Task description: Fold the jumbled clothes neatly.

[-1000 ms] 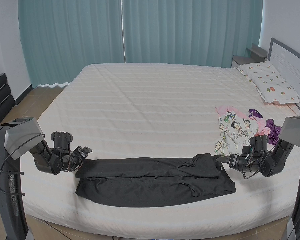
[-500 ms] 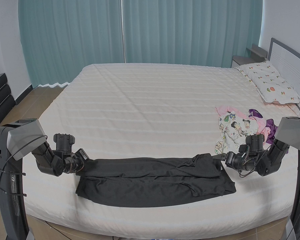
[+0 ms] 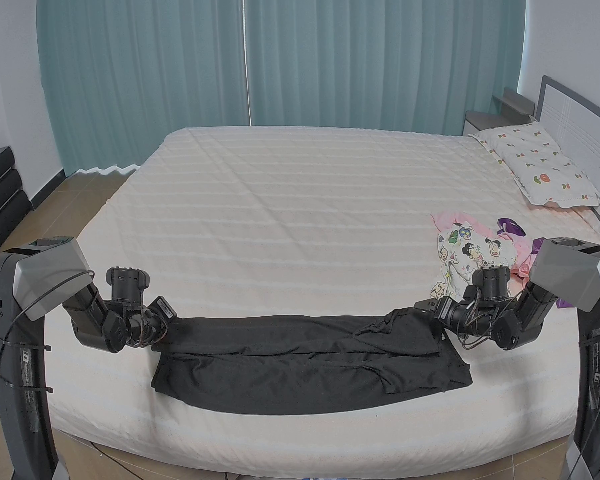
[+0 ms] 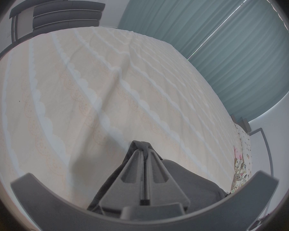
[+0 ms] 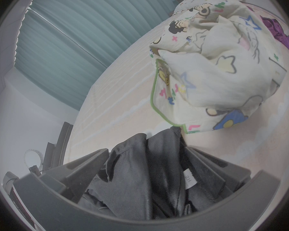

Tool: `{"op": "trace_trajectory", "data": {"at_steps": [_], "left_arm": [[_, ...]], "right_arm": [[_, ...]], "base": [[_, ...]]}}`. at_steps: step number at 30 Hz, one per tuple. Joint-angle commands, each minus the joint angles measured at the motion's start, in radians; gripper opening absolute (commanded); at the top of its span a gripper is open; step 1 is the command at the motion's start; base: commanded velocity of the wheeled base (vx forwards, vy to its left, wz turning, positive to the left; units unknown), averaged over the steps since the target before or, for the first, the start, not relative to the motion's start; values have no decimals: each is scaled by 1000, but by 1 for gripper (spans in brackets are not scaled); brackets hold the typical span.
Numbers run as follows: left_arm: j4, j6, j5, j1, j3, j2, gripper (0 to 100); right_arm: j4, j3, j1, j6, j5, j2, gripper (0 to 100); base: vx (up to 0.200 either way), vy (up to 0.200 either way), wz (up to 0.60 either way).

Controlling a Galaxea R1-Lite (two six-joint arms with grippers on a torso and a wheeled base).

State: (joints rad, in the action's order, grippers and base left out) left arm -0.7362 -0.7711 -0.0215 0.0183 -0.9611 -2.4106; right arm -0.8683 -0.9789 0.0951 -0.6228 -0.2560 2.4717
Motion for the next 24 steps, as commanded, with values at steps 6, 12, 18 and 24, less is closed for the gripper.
{"op": "trace_trajectory", "data": {"at_steps": [6,12,18,24], "left_arm": [[0,-1,0,0,2,2,0],[0,-1,0,0,4,4,0],[-2,-2,0,-1,4,4,0],[-3,-39,0,-9,1,5,0]], "right_arm": [[0,-15,2,0,1,18,0],[6,-3,-3,0,11,7,0],[5,-1,-11,0,11,6,0],[-3,-14,-23,-3,11,7,0]], "base": [[0,0,0],[0,0,0],[0,0,0],[0,0,0]]}}
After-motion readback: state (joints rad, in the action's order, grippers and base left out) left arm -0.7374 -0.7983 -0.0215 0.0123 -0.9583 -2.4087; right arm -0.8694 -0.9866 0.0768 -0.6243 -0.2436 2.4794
